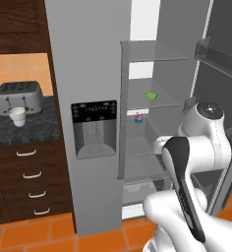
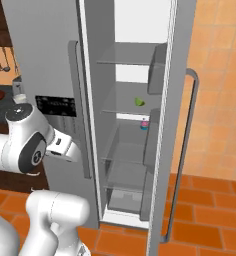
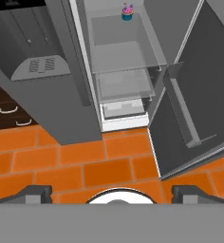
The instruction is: Grab a lemon wedge from the fridge and one ice cube from the ice bowl, and put them in the glass of lemonade.
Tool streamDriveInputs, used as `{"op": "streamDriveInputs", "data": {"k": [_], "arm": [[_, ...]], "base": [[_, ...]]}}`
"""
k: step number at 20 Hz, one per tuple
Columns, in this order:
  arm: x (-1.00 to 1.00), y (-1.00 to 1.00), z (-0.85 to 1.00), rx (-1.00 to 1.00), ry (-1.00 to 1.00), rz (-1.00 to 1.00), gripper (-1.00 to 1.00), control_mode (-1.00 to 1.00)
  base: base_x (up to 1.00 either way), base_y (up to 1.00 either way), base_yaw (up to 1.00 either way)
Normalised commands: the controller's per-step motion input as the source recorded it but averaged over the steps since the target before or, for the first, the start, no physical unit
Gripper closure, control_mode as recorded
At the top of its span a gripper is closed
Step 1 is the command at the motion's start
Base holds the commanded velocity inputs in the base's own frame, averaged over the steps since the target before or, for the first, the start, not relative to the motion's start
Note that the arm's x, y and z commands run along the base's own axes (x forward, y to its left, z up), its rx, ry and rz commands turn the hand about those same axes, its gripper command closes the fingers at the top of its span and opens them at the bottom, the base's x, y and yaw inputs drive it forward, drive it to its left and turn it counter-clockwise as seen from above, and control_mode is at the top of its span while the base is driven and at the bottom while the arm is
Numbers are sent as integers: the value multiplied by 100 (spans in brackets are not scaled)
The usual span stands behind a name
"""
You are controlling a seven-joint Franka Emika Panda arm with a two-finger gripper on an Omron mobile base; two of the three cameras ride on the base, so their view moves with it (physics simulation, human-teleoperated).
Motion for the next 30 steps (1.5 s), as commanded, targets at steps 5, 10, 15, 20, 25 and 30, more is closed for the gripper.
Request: {"op": "streamDriveInputs", "data": {"k": [5,10,15,20,25,30], "arm": [[0,0,0,0,0,0,-100,100],[0,0,0,0,0,0,-100,100],[0,0,0,0,0,0,-100,100],[0,0,0,0,0,0,-100,100],[0,0,0,0,0,0,-100,100],[0,0,0,0,0,0,-100,100]], "base": [[26,-15,0],[57,-8,0],[18,-41,0],[20,-18,0],[50,-1,0],[16,-22,-2]]}}
